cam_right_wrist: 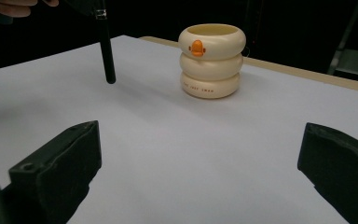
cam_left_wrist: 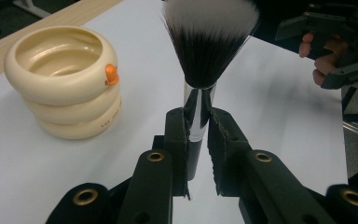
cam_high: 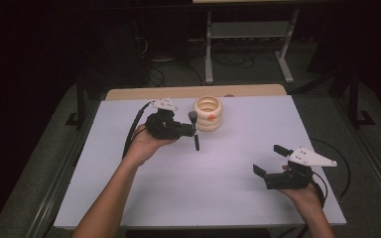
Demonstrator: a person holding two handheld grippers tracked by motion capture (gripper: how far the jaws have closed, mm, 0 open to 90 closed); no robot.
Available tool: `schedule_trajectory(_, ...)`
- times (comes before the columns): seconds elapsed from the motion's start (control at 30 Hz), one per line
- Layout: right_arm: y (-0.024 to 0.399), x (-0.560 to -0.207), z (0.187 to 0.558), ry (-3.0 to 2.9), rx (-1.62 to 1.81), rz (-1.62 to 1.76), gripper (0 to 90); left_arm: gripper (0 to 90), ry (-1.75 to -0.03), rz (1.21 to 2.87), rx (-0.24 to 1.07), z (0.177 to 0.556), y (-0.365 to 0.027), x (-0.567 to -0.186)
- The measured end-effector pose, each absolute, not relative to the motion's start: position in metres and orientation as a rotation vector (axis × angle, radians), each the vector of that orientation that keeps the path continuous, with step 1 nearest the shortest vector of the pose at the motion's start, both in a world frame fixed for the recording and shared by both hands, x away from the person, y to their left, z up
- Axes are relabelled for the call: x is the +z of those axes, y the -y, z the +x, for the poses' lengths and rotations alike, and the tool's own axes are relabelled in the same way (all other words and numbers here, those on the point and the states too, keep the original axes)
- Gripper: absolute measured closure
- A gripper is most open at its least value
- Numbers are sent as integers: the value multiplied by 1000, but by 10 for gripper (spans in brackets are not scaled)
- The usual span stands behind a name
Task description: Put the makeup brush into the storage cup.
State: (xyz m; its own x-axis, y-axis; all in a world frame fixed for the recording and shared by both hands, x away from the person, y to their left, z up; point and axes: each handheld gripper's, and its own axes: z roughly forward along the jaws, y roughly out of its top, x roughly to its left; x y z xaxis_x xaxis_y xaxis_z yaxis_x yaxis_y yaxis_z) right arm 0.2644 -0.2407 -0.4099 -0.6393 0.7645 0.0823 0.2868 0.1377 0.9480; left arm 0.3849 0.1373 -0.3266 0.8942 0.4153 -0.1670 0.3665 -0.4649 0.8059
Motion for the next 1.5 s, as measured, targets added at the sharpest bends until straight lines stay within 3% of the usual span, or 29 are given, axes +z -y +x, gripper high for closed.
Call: schedule_trajectory(1.5,243,-410,264,-1996,1516,1006,0,779,-608,2042,155,443,-133,-307)
